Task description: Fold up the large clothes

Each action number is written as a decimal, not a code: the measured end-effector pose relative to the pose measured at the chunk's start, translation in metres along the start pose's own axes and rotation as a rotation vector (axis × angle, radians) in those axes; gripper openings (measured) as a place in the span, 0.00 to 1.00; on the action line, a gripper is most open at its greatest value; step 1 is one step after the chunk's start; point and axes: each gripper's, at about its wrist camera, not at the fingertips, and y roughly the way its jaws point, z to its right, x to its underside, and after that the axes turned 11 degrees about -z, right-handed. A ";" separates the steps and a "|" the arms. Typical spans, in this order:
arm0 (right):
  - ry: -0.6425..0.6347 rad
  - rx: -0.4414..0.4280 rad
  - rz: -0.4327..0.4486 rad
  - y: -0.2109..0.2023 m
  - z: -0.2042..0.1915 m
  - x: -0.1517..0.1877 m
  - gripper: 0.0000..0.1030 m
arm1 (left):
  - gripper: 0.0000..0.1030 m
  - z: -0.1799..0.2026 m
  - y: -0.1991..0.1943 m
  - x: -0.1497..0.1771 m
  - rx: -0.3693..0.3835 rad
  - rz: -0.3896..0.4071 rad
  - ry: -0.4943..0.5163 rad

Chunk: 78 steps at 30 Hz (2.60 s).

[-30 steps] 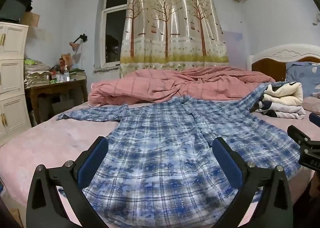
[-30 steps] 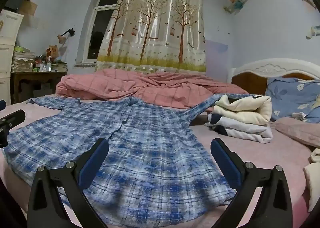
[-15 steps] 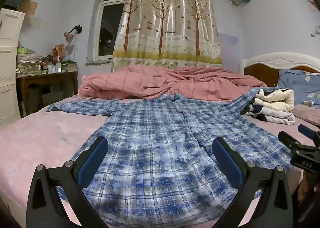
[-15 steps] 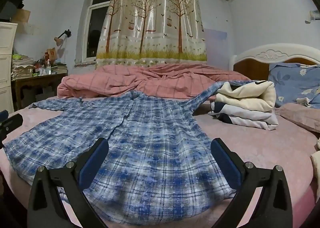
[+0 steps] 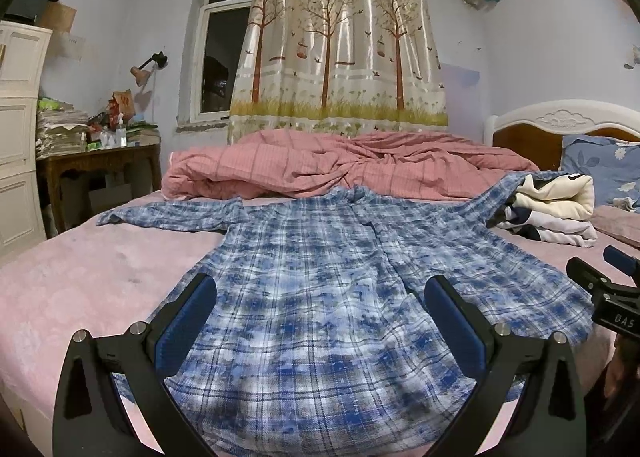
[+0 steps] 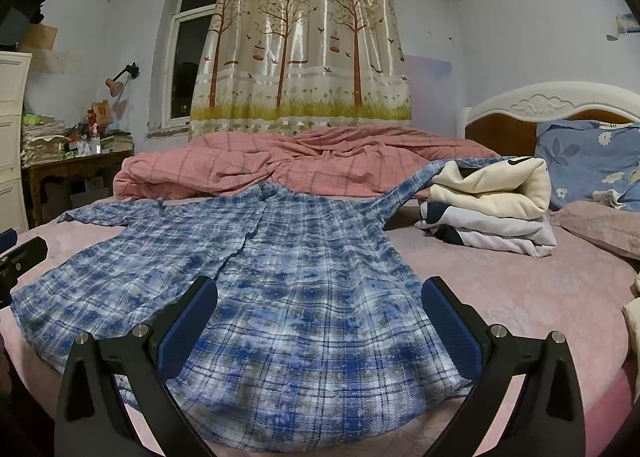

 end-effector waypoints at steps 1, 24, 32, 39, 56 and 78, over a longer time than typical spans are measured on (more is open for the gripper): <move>-0.001 0.000 0.000 0.000 0.000 0.000 1.00 | 1.00 -0.001 0.001 0.000 0.000 -0.002 -0.001; 0.000 -0.003 -0.003 0.000 0.002 -0.001 1.00 | 1.00 0.001 0.004 0.004 -0.021 -0.001 0.015; -0.003 -0.007 -0.007 0.000 0.003 -0.001 1.00 | 1.00 0.004 0.004 0.006 -0.035 0.006 0.027; -0.079 -0.079 -0.141 0.022 -0.004 0.009 1.00 | 1.00 0.016 0.014 0.016 -0.030 -0.058 0.093; -0.140 -0.060 -0.142 0.014 -0.021 0.013 1.00 | 1.00 0.030 0.007 0.021 -0.086 -0.019 0.146; -0.368 -0.120 -0.334 0.008 -0.044 0.050 1.00 | 1.00 0.044 0.015 0.071 -0.085 -0.220 0.368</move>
